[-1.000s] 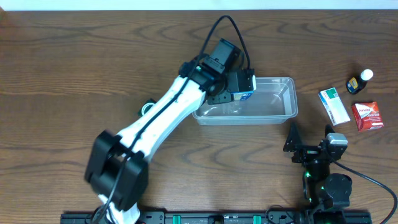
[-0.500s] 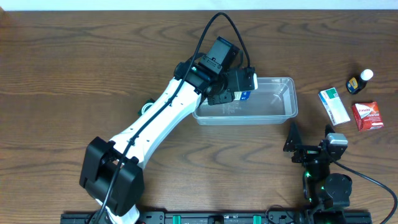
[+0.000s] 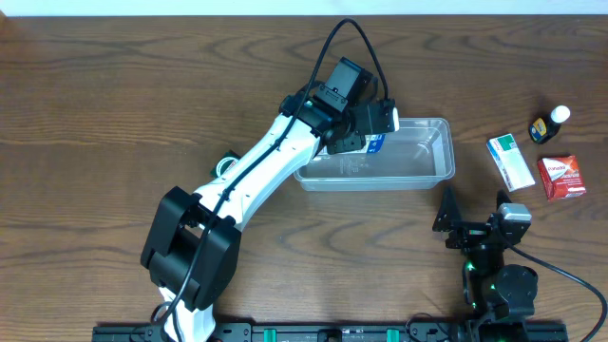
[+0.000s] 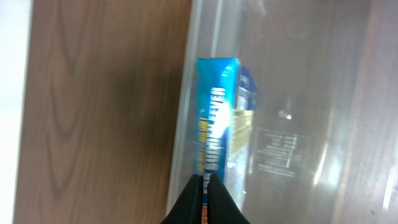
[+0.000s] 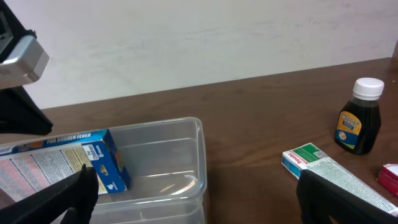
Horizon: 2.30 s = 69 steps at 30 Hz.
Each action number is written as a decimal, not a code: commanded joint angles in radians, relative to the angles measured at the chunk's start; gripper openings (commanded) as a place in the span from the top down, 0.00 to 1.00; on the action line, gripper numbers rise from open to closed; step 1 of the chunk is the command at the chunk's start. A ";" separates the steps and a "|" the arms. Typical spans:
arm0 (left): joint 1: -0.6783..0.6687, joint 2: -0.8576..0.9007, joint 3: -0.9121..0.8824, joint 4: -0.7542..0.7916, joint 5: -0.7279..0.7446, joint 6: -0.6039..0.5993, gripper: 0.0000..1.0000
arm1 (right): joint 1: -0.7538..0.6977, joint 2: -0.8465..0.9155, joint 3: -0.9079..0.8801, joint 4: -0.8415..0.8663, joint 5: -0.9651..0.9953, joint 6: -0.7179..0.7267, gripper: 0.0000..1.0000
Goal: Pack container
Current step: 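Lower the blue box into the container and open left gripper, then move left gripper to the green Zam-Buk box and grasp it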
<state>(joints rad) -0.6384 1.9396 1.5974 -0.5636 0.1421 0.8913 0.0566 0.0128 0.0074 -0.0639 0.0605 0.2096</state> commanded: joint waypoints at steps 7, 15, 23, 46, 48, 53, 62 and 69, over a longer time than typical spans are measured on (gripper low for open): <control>0.019 0.030 0.010 0.028 -0.049 -0.048 0.94 | -0.004 -0.004 -0.002 -0.004 0.011 0.014 0.01; 0.048 0.080 0.010 0.030 -0.050 -0.056 0.94 | -0.004 -0.004 -0.002 -0.004 0.011 0.014 0.01; 0.046 0.060 0.010 -0.014 -0.049 -0.071 0.94 | -0.004 -0.004 -0.002 -0.004 0.011 0.014 0.01; 0.145 -0.280 0.011 -0.149 -0.180 -0.672 0.93 | -0.004 -0.004 -0.002 -0.004 0.011 0.014 0.01; 0.197 -0.314 0.011 -0.195 -0.224 -0.782 0.94 | -0.004 -0.004 -0.002 -0.004 0.011 0.014 0.01; 0.356 -0.330 0.010 -0.304 -0.270 -1.034 0.94 | -0.004 -0.004 -0.002 -0.004 0.011 0.014 0.01; 0.592 -0.309 -0.074 -0.371 -0.262 -1.270 0.93 | -0.004 -0.004 -0.002 -0.004 0.011 0.014 0.01; 0.623 -0.305 -0.202 -0.352 -0.262 -1.270 0.94 | -0.004 -0.004 -0.002 -0.004 0.011 0.013 0.01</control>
<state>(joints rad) -0.0174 1.6215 1.4349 -0.9230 -0.1120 -0.3470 0.0566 0.0128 0.0074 -0.0639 0.0605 0.2096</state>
